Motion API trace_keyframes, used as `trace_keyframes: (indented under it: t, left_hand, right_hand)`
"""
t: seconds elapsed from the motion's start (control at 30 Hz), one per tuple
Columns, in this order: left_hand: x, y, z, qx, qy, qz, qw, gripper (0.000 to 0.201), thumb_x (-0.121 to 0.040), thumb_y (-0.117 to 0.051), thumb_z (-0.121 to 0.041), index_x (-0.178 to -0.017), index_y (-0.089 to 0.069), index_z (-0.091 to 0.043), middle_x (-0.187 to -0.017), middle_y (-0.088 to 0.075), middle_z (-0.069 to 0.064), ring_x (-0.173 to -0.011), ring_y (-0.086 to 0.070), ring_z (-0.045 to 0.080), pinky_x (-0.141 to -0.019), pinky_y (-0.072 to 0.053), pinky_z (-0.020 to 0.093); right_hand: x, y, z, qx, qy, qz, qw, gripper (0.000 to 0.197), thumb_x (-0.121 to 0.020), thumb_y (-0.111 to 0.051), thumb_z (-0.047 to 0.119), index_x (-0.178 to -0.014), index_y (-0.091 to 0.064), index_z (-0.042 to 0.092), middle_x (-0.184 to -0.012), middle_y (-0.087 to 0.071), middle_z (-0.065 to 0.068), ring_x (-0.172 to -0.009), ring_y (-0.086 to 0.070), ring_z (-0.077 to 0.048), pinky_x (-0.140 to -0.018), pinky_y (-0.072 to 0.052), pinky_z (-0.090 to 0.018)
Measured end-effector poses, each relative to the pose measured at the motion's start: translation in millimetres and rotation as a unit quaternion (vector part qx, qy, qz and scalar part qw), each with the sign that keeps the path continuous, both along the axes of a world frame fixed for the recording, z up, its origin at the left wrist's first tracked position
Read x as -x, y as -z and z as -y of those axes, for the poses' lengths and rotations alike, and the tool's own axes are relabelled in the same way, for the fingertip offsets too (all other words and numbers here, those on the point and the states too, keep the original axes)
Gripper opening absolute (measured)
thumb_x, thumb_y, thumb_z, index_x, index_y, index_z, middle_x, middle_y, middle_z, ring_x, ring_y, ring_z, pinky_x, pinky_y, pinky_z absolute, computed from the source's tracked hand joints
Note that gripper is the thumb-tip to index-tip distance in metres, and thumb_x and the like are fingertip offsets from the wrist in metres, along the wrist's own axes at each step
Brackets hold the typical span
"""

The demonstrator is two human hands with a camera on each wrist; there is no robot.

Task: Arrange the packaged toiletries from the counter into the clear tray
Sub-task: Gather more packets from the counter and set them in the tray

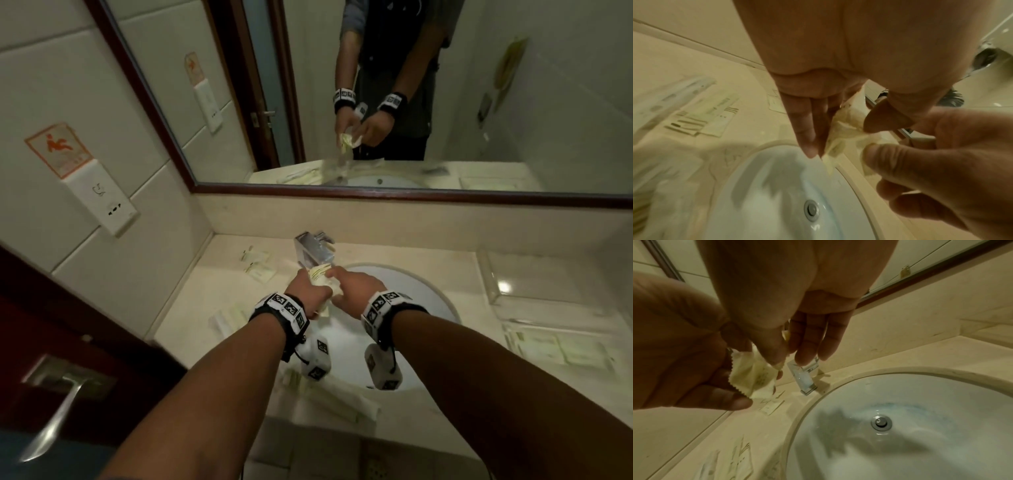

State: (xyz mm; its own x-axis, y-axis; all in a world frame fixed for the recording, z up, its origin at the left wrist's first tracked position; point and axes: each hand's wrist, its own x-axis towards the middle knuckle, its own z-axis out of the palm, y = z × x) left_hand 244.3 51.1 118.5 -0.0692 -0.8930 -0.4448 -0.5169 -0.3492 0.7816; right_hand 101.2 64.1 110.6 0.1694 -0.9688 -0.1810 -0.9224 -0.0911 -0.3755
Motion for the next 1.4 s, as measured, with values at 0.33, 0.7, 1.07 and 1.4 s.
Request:
trace_keyframes:
  t: [0.33, 0.7, 1.07, 1.4]
  left_hand:
    - [37.7, -6.7, -60.5, -0.023, 0.031, -0.054, 0.998, 0.035, -0.088, -0.064, -0.034, -0.115, -0.051, -0.016, -0.104, -0.061, 0.01, -0.086, -0.064, 0.025, -0.07, -0.061, 0.049]
    - [124.3, -28.7, -70.5, 0.098, 0.102, 0.076, 0.987, 0.042, -0.094, -0.058, -0.029, -0.123, -0.056, 0.0, -0.117, -0.063, 0.016, -0.102, -0.06, 0.032, -0.075, -0.04, 0.028]
    - [291.3, -16.7, -81.9, 0.085, 0.12, 0.026, 0.989, 0.028, -0.082, -0.069, -0.021, -0.105, -0.069, -0.005, -0.1, -0.073, 0.013, -0.09, -0.068, 0.029, -0.079, -0.055, 0.035]
    - [358.8, 23.8, -97.0, -0.015, 0.114, 0.075, 0.991, 0.068, -0.079, -0.079, -0.026, -0.138, -0.051, -0.007, -0.099, -0.072, 0.014, -0.087, -0.071, 0.027, -0.08, -0.06, 0.038]
  right_hand:
    - [33.0, 3.3, -76.2, -0.012, 0.076, 0.0, 0.997, 0.055, -0.088, -0.061, 0.035, -0.139, -0.04, 0.033, -0.104, -0.069, -0.004, -0.09, -0.065, -0.026, -0.071, -0.051, -0.032]
    - [116.8, -10.2, -106.3, 0.016, 0.146, 0.082, 0.986, 0.059, -0.083, -0.065, 0.036, -0.138, -0.045, 0.037, -0.1, -0.063, 0.006, -0.088, -0.061, -0.017, -0.079, -0.05, -0.03]
    - [284.8, -5.4, -116.8, -0.032, 0.297, 0.221, 0.928, 0.061, -0.081, -0.071, 0.036, -0.138, -0.052, 0.023, -0.126, -0.064, -0.004, -0.104, -0.064, -0.02, -0.09, -0.054, -0.035]
    - [379.1, 14.1, -127.9, -0.088, 0.297, 0.206, 0.928, 0.011, -0.08, -0.073, 0.026, -0.089, -0.069, 0.021, -0.092, -0.068, -0.002, -0.096, -0.068, -0.027, -0.087, -0.058, -0.044]
